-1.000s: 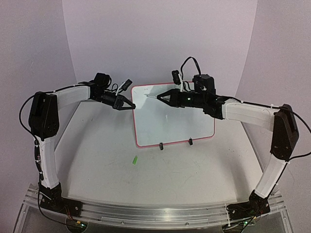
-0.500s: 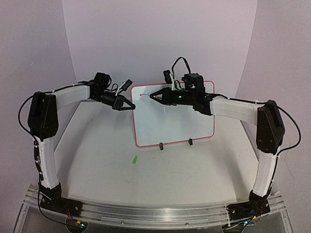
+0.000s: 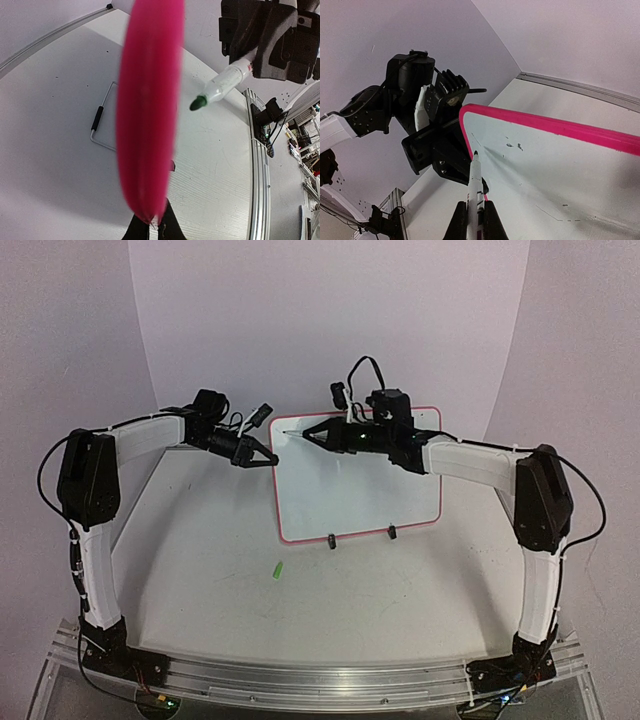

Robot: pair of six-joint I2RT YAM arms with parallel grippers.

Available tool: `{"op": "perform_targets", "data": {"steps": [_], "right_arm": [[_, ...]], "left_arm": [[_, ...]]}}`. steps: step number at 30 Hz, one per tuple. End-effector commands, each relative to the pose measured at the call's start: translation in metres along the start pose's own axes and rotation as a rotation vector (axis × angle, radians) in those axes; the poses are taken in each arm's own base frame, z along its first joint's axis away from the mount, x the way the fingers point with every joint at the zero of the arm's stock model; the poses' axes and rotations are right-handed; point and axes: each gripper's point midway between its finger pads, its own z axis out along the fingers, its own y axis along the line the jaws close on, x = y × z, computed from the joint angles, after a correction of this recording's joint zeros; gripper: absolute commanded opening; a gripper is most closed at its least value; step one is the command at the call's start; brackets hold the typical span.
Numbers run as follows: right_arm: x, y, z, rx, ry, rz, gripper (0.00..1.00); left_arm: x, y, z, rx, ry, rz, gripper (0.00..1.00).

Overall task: Write a sentence on the whiteboard
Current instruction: Write a sentence at the corner of the board.

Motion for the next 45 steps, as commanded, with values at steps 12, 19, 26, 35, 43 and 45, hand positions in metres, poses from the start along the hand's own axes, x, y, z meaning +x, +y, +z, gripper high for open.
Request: {"op": "perform_targets", "data": {"steps": [12, 19, 26, 35, 43, 45], "right_arm": [[-0.016, -0.007, 0.009, 0.041, -0.063, -0.012, 0.0], [0.004, -0.017, 0.007, 0.069, -0.026, 0.0, 0.0], [0.024, -0.023, 0.002, 0.078, 0.015, 0.02, 0.0], [0.021, 0.002, -0.01, -0.005, 0.02, -0.014, 0.0], [0.001, 0.025, -0.025, -0.059, -0.063, -0.033, 0.0], [-0.002, 0.022, -0.026, -0.041, -0.078, -0.037, 0.0]], "left_arm": [[-0.006, -0.011, -0.009, -0.033, 0.012, 0.066, 0.0], [-0.008, -0.011, -0.01, -0.037, 0.011, 0.07, 0.0], [-0.008, -0.012, -0.01, -0.037, 0.01, 0.072, 0.0], [-0.008, -0.011, -0.01, -0.041, 0.01, 0.069, 0.0], [-0.008, -0.01, -0.01, -0.046, 0.01, 0.068, 0.0], [-0.007, -0.01, -0.009, -0.045, 0.011, 0.065, 0.0]]}}
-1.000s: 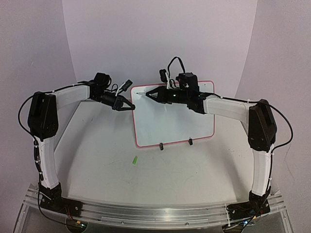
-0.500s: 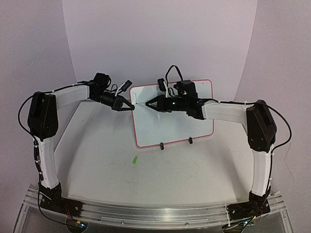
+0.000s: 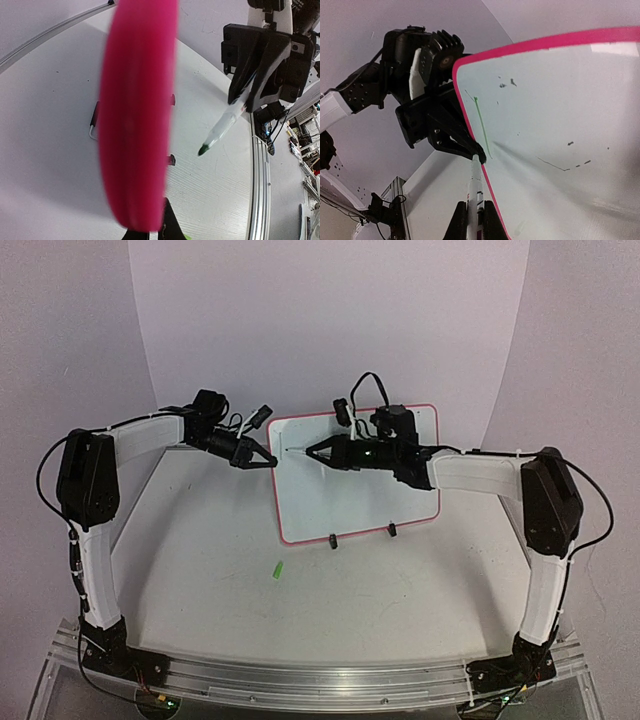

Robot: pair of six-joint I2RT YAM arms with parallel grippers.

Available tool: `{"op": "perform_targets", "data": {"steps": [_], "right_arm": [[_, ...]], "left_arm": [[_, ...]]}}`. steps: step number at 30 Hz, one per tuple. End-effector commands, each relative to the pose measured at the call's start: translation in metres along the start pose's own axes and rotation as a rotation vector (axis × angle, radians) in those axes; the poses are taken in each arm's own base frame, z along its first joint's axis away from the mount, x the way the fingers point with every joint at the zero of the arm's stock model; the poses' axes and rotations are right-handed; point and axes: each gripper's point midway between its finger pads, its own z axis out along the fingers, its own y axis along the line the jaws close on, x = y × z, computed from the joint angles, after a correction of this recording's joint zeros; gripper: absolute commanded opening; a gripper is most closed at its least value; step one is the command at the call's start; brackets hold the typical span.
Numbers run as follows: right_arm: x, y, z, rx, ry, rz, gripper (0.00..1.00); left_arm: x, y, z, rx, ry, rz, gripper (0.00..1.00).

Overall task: Write a sentence on the whiteboard
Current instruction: Write a sentence at the corner of the board.

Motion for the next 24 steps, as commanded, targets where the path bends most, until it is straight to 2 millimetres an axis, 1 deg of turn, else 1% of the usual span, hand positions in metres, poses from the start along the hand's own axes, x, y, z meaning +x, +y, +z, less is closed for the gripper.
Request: {"op": "perform_targets", "data": {"steps": [1, 6, 12, 19, 24], "right_arm": [[-0.041, 0.027, -0.017, -0.031, -0.127, -0.067, 0.0], [-0.045, 0.022, -0.015, -0.013, -0.141, -0.064, 0.0], [-0.041, 0.012, -0.008, 0.012, -0.133, -0.049, 0.0], [-0.042, 0.005, -0.002, 0.03, -0.134, -0.045, 0.0], [-0.041, -0.004, 0.003, 0.057, -0.131, -0.036, 0.0]], "left_arm": [[-0.012, -0.008, -0.009, -0.037, -0.011, 0.07, 0.0], [-0.01, -0.007, -0.009, -0.038, -0.009, 0.066, 0.0], [-0.011, -0.007, -0.009, -0.037, -0.01, 0.067, 0.0], [-0.01, -0.007, -0.009, -0.038, -0.008, 0.066, 0.0], [-0.01, -0.007, -0.008, -0.038, -0.007, 0.066, 0.0]]}}
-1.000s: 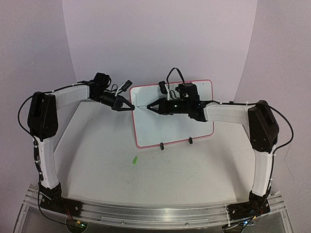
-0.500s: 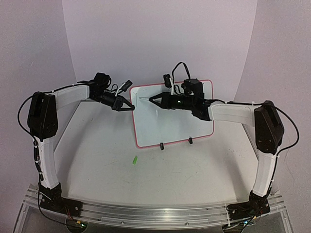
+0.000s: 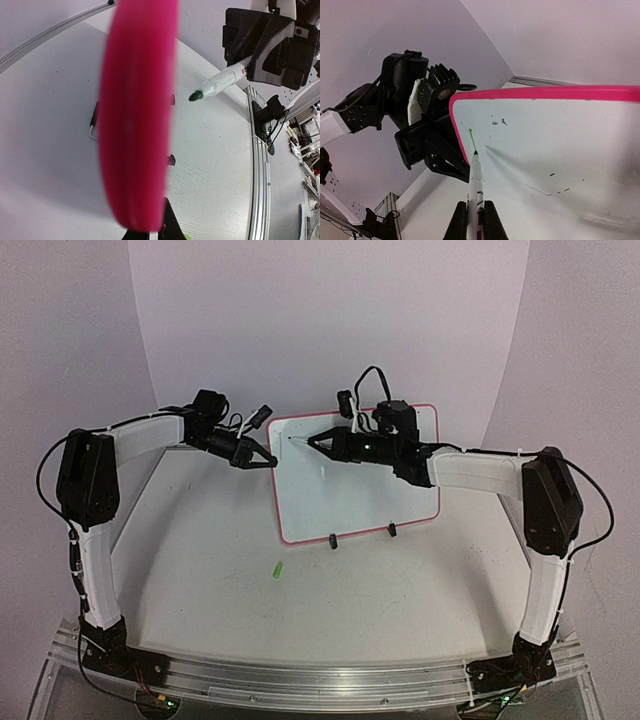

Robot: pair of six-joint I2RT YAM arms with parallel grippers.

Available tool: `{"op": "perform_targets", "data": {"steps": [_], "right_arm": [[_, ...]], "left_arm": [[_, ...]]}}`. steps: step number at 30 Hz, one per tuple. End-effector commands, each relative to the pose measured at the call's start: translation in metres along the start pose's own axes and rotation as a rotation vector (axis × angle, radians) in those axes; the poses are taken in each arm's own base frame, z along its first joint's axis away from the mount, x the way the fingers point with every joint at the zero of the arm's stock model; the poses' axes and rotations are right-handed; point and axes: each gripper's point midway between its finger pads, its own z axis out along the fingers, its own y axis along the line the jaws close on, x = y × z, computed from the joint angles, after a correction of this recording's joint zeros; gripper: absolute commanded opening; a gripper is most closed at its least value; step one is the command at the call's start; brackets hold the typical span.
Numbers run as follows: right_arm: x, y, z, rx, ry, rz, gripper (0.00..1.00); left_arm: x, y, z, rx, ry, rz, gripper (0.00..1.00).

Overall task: Write a sentence on the whiteboard
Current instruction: Write a sentence at the corner of the board.

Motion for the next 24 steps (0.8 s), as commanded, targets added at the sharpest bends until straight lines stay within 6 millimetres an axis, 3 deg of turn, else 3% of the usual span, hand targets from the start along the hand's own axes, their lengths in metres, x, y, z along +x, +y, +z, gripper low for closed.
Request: {"op": "perform_targets", "data": {"steps": [1, 14, 24], "right_arm": [[-0.012, -0.005, 0.008, 0.017, -0.034, -0.006, 0.0], [0.01, -0.008, 0.022, 0.022, 0.036, -0.009, 0.0], [0.004, -0.015, 0.011, 0.089, 0.001, -0.015, 0.0]], "left_arm": [[-0.01, -0.006, -0.008, -0.039, -0.008, 0.067, 0.0], [-0.009, -0.005, -0.008, -0.045, -0.004, 0.067, 0.0], [-0.01, -0.006, -0.009, -0.049, -0.005, 0.071, 0.0]]}}
